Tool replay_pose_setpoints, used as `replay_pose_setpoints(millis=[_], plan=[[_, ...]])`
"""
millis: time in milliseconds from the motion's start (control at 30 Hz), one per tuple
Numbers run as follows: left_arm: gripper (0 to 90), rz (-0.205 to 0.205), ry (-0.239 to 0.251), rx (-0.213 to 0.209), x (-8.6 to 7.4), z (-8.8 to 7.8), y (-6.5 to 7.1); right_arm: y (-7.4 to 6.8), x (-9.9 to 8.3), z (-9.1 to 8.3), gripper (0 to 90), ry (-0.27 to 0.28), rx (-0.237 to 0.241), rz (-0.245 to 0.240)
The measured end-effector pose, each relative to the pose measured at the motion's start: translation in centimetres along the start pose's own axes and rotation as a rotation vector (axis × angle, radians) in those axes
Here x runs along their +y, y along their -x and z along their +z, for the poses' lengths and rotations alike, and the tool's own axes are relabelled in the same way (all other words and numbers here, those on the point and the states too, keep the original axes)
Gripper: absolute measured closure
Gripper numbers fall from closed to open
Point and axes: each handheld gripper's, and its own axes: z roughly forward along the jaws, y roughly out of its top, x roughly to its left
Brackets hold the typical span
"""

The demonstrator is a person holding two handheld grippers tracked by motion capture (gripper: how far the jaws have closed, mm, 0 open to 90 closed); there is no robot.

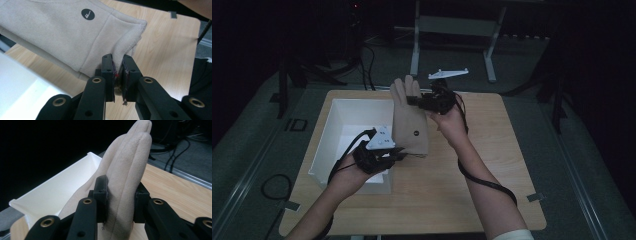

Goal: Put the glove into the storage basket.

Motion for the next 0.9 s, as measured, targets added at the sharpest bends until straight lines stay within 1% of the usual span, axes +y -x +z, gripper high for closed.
replay_pose_setpoints(millis=[133, 200, 233, 333, 367, 433, 500, 700, 900], plan=[[82.8, -0.025, -0.002, 0.016, -1.2, -1.0, -0.6, -0.9, 0.4, 1.2, 71.2, -0.009, 0.012, -0.007], [82.8, -0.026, -0.002, 0.023, -1.4, -1.2, -0.7, -1.2, 0.5, 1.6, 71.2, -0.010, 0.017, -0.010], [82.8, -0.034, -0.004, 0.029, -1.9, -1.7, -0.9, -1.4, 0.6, 1.8, 71.2, -0.011, 0.019, -0.013], [82.8, -0.042, -0.012, 0.044, -2.7, -2.4, -1.3, -2.3, 0.9, 2.9, 71.2, -0.013, 0.037, -0.017], [82.8, -0.042, -0.012, 0.044, -2.7, -2.4, -1.3, -2.3, 0.9, 2.9, 71.2, -0.013, 0.037, -0.017], [82.8, -0.064, -0.026, 0.059, -3.6, -2.9, -1.8, -2.9, 1.1, 3.6, 71.2, -0.016, 0.047, -0.023], [82.8, -0.077, -0.031, 0.060, -4.1, -3.2, -2.1, -3.4, 1.2, 4.3, 71.2, -0.021, 0.056, -0.023], [82.8, -0.107, -0.047, 0.089, -5.9, -4.3, -2.8, -4.7, 1.3, 6.7, 71.2, -0.043, 0.076, -0.029], [82.8, -0.139, -0.060, 0.115, -7.7, -5.2, -3.4, -5.7, 1.4, 8.5, 71.2, -0.058, 0.095, -0.040]])
